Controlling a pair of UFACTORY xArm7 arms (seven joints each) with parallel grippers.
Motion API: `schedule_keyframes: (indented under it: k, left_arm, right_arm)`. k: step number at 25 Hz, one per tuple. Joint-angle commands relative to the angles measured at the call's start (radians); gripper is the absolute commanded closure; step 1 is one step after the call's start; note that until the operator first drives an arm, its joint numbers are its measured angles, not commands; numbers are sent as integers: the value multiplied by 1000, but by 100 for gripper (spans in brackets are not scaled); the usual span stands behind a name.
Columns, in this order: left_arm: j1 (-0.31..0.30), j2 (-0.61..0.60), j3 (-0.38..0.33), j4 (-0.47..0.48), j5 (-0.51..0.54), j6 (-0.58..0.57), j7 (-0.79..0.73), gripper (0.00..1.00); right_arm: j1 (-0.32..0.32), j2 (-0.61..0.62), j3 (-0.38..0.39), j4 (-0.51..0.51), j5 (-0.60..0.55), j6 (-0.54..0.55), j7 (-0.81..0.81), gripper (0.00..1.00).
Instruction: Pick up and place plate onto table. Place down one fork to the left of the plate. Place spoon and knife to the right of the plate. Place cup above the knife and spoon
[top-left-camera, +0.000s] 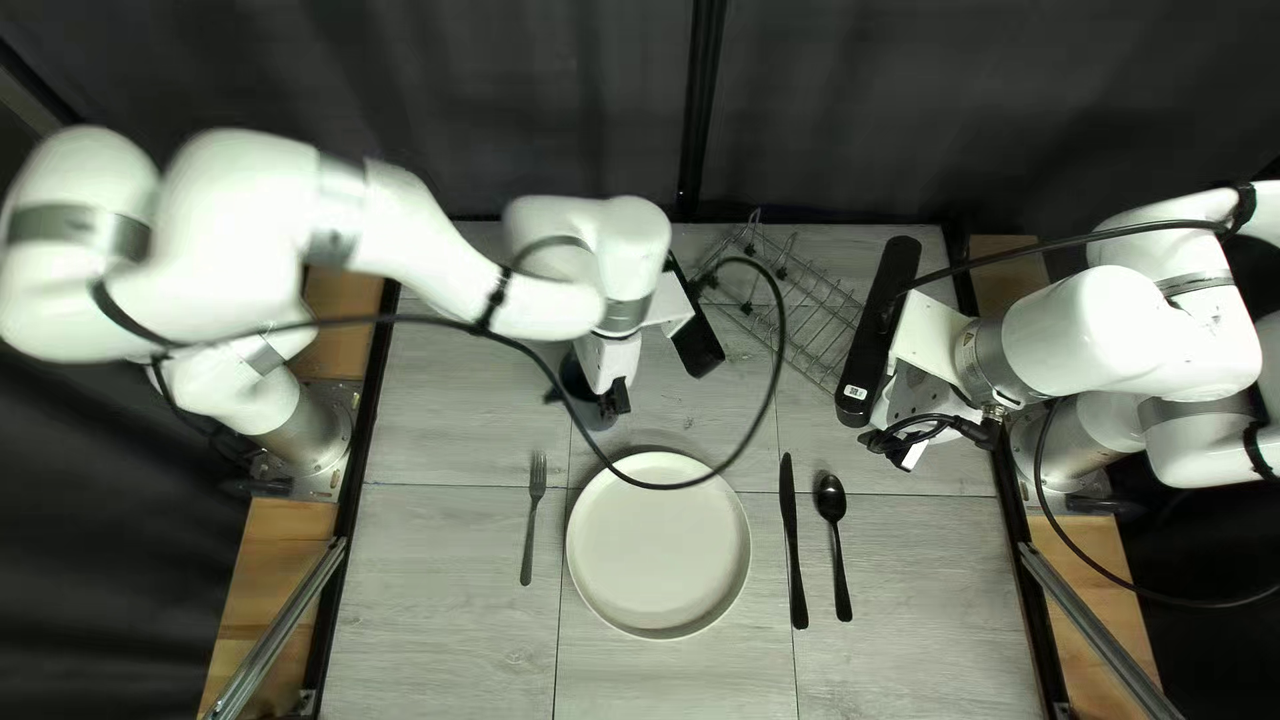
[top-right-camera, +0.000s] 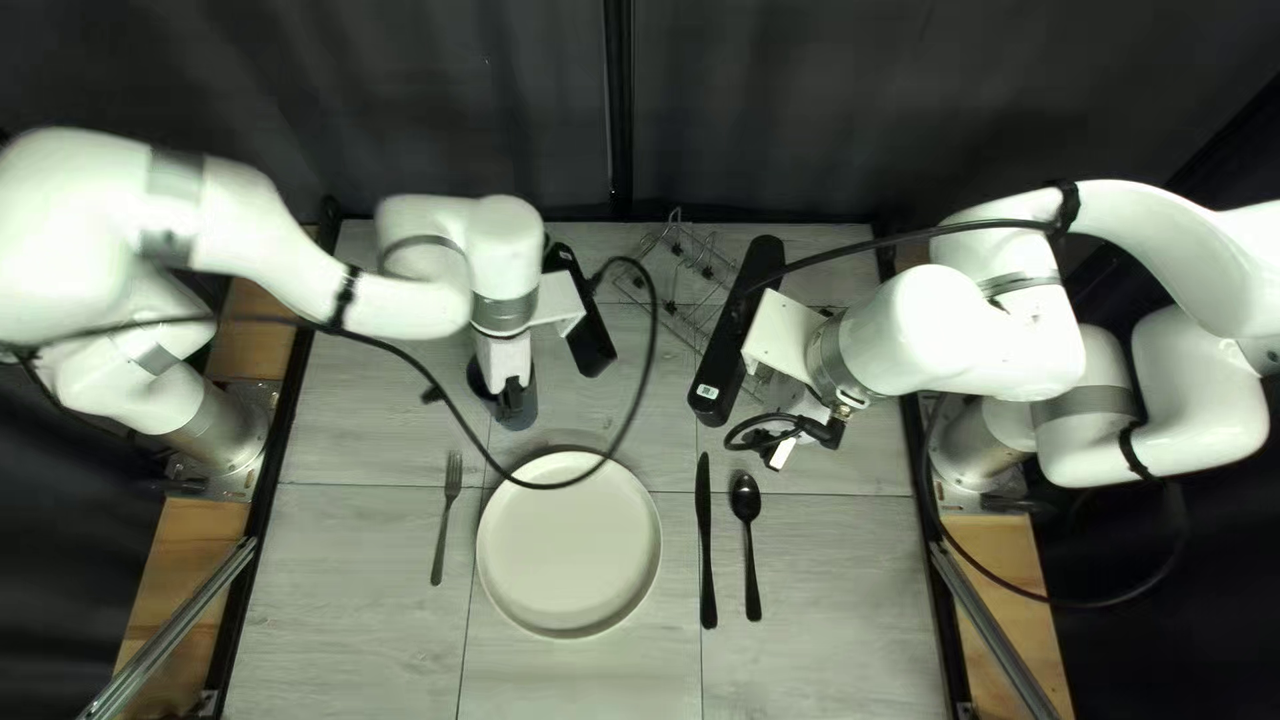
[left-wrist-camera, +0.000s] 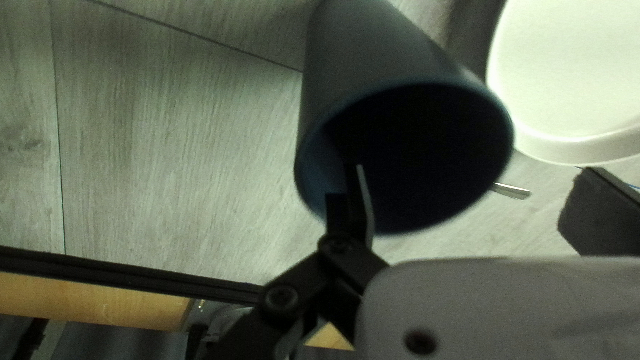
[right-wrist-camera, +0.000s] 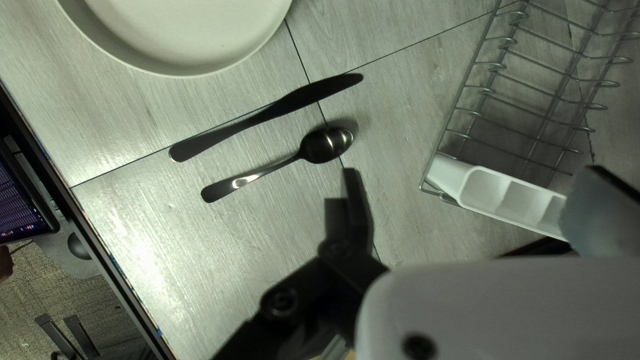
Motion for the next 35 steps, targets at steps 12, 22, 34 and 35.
schedule_keyframes:
  k: [12, 22, 34, 35]
  left_arm:
    - [266, -639, -353, -262, 364, 104, -395, 0]
    - [404, -888, -517, -205, 439, 385, -430, 0]
    - [414, -904, -533, -177, 454, 427, -415, 0]
    - [414, -904, -533, -177, 454, 427, -415, 0]
  right_arm:
    - [0, 0, 0, 0, 0, 0, 0, 0]
    - [0, 0, 0, 0, 0, 0, 0, 0]
    - [0, 0, 0, 0, 0, 0, 0, 0]
    - [2, 14, 5, -3, -17, -16, -18, 0]
